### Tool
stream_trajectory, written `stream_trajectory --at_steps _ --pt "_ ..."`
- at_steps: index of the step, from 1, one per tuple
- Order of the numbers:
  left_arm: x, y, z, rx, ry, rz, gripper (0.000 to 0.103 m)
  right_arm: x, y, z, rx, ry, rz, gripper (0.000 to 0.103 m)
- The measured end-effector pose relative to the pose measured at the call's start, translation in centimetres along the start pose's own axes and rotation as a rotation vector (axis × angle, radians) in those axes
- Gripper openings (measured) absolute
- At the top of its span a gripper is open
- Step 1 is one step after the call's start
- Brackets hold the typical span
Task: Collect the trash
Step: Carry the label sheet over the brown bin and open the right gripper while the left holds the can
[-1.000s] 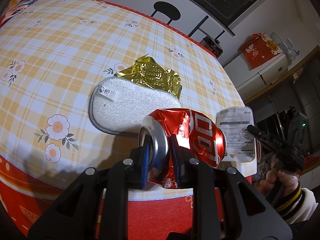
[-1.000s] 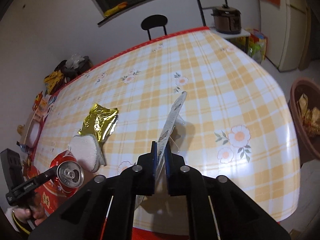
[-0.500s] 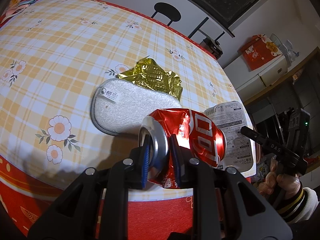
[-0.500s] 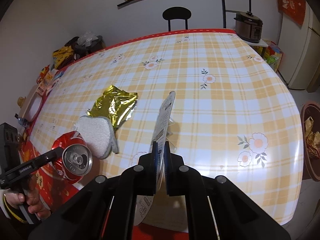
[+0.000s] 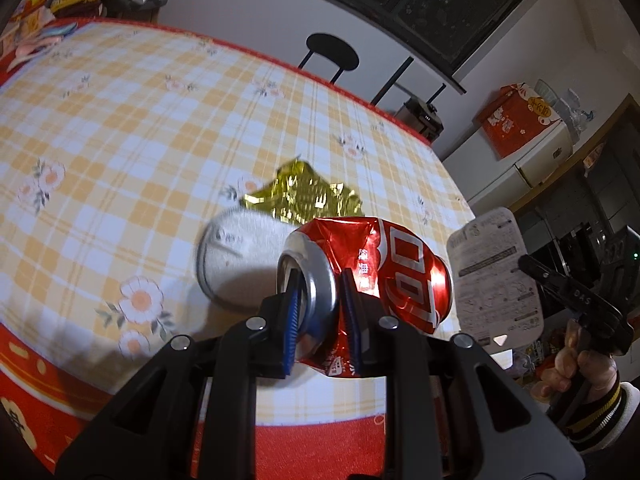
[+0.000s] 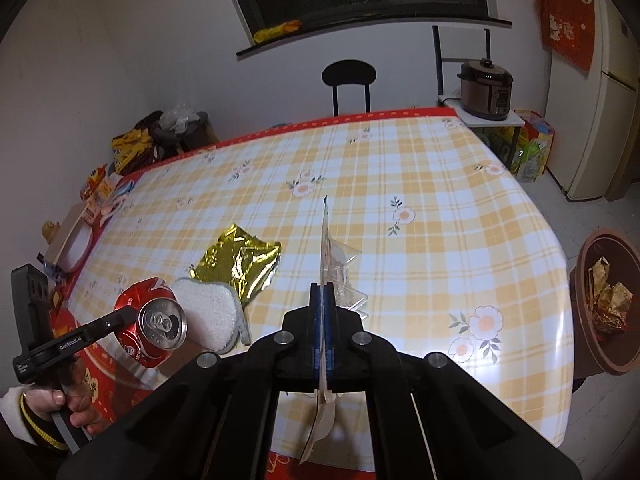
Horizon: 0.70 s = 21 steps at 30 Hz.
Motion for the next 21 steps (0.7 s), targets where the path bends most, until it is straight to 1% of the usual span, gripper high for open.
stream_trajectory --at_steps 4,13,16,21 --pt "0.9 -0.7 1.3 0.025 0.037 -0.009 0.023 0.4 -1.4 0.7 0.035 0.018 -0.003 0.004" --pt "4.6 -1.7 4.1 0.071 0.107 -0.074 0.023 1.6 -5.0 2.2 0.112 0.039 -0.030 0.003" --pt "6.0 -1.7 4.7 0.090 0.130 -0.089 0.023 2.1 -6.0 2.7 0.135 0.035 -0.035 0.003" --pt "8.2 -1.2 4.6 0.093 0.145 -0.091 0.023 4.0 -7.0 3.2 0.157 0.043 -0.025 0.003"
Point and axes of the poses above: each gripper's, at about its wrist camera, not at the fingertips, and y roughly the way its jaws point, x to its right, z to its top, the point moved 6 cm from there along y, roughly the way its jaws point, and after that the axes turned 8 degrees about -z, right-handed, at the moved point
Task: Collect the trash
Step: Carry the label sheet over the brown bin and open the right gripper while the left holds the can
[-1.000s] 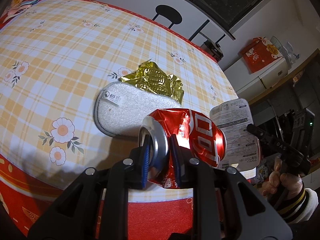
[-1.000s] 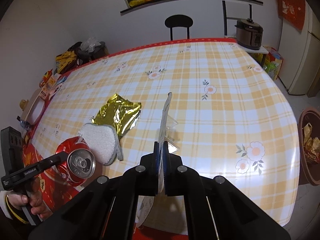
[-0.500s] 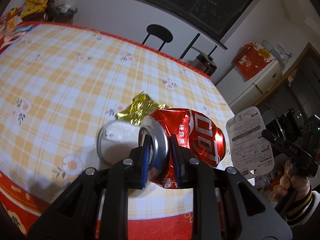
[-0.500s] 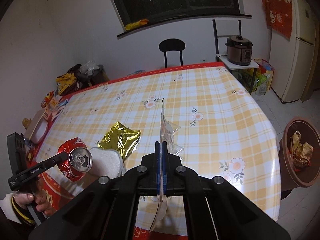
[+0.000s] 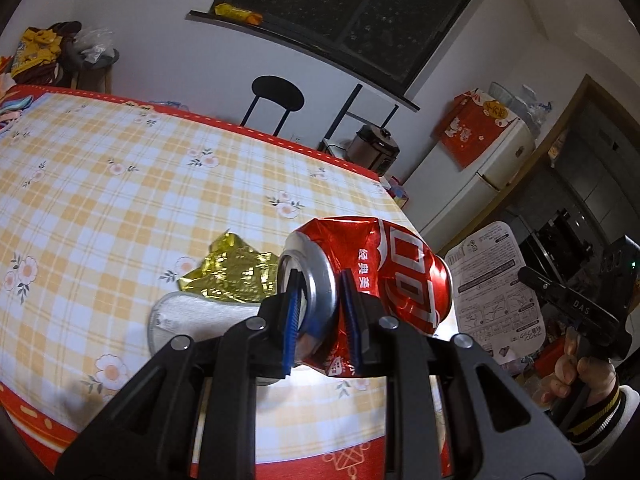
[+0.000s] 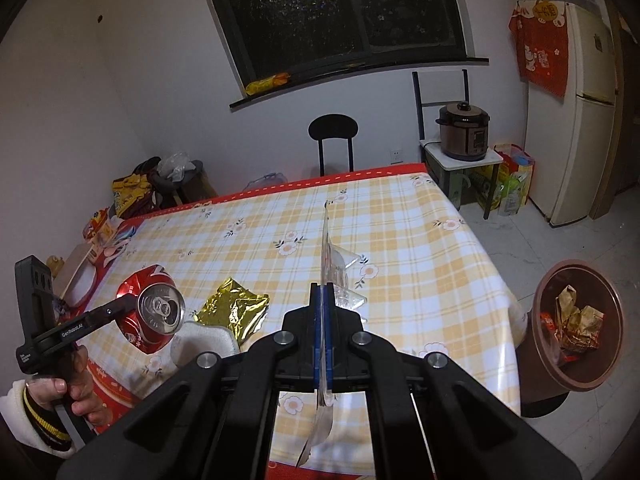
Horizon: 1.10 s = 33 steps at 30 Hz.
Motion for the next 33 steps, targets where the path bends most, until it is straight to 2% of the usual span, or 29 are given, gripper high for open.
stream_trajectory --at_steps 9,15,19,26,29,33 --pt "5.0 2.7 -0.7 0.022 -0.018 0.024 0.023 6.7 -0.7 1.5 0.004 0.016 0.011 0.003" --pt "9.0 5.0 -1.5 0.028 -0.039 0.029 0.023 14.2 -1.3 2.6 0.014 0.045 -0.025 0.003" --pt "12.1 6.5 -2.1 0.027 -0.023 0.031 0.023 20.1 -1.6 3.4 0.024 0.072 -0.079 0.003" --pt "15.9 8.5 -3.2 0.035 -0.027 0.049 0.023 29.9 -0.4 3.0 -0.020 0.112 -0.175 0.003" --pt "17.2 9.3 -4.0 0.033 -0.034 0.060 0.023 33.0 0.7 2.3 -0.055 0.130 -0.180 0.003" --pt "18.4 10.3 -4.8 0.028 -0.035 0.073 0.023 34.9 2.1 1.7 -0.087 0.138 -0.178 0.003"
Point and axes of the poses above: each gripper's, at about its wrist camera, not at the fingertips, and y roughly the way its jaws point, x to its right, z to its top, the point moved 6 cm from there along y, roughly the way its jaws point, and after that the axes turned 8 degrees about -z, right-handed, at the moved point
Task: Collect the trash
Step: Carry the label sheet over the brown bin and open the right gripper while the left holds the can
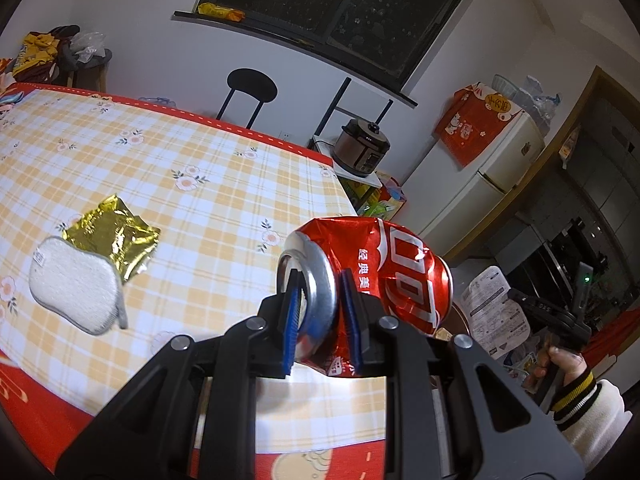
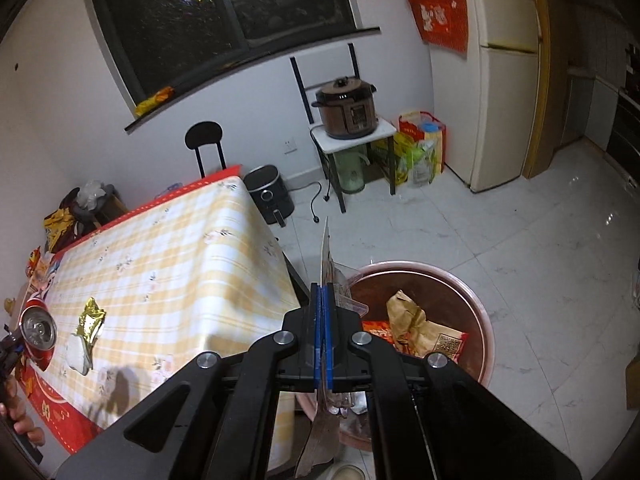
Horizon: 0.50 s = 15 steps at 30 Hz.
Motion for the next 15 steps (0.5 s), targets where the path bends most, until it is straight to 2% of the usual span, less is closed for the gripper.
stream_trajectory --at_steps 5,8,10,12,13,15 --pt "1.6 1.1 -0.5 -0.013 0.018 0.012 0.023 1.4 1.3 0.2 -0.013 0.017 -0.012 0.004" --pt "2.5 1.8 -0.4 -0.019 0.034 0.012 0.023 2.3 1.8 0.4 -0.020 0.039 -0.012 0.009" --pt "3.3 2.4 -0.2 -0.024 0.047 0.007 0.023 2.9 1.7 0.5 -0.016 0.045 -0.019 0.023" --pt "4.3 3.1 -0.1 -0.033 0.065 -0.005 0.023 3.4 1.1 0.6 -0.001 0.058 -0.012 0.042" --pt "4.9 3.5 -0.1 -0.037 0.076 -0.011 0.023 3.6 0.9 0.7 0.006 0.061 -0.013 0.047" --pt "5.9 4.1 -0.1 -0.045 0.095 -0.024 0.023 4.2 0.1 0.8 0.026 0.074 -0.028 0.071"
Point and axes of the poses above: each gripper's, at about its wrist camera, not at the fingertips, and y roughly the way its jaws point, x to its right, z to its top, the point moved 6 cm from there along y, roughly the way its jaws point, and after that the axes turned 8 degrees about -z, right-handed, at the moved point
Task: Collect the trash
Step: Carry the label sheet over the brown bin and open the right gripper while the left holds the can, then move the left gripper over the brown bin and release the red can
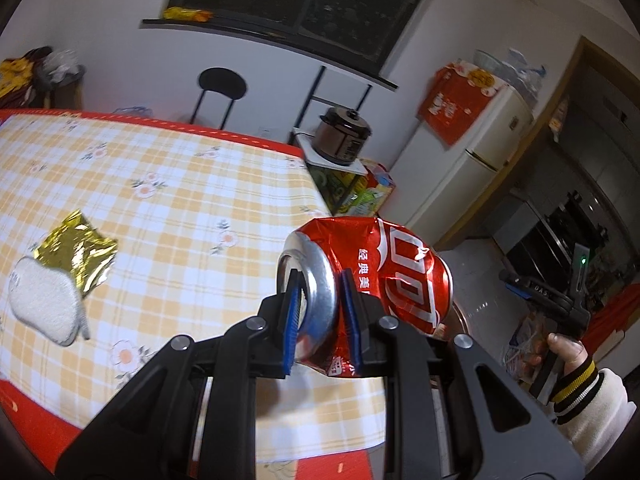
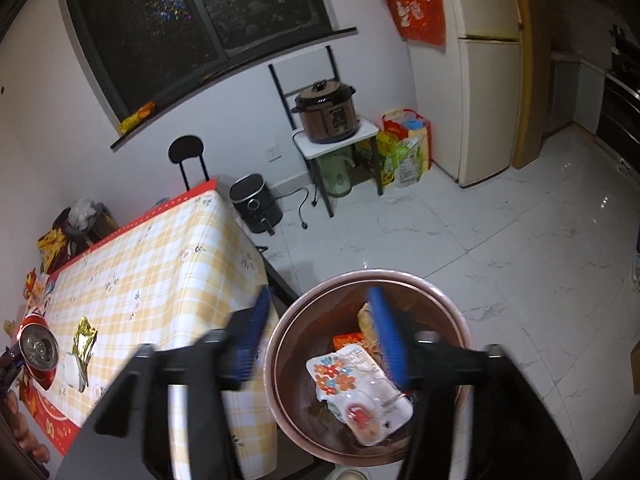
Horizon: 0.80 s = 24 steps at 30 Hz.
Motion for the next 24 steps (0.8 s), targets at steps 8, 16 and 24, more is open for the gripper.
stream_trajectory --at_steps 8,16,24 --pt "5.9 5.4 0.2 -0.071 0.100 -0.094 0.023 2.8 -3.7 0.0 0.044 0.075 -0.027 0.098" --pt "14.5 12.4 0.6 -0.145 0.225 -0.215 0.023 7.2 -7.2 -1.7 0.059 0.104 -0.106 0.098" --pt "22.2 18.4 -0.2 -0.192 0.324 -0.285 0.032 13.2 -9.1 -4.4 0.050 0.207 -0.186 0.098"
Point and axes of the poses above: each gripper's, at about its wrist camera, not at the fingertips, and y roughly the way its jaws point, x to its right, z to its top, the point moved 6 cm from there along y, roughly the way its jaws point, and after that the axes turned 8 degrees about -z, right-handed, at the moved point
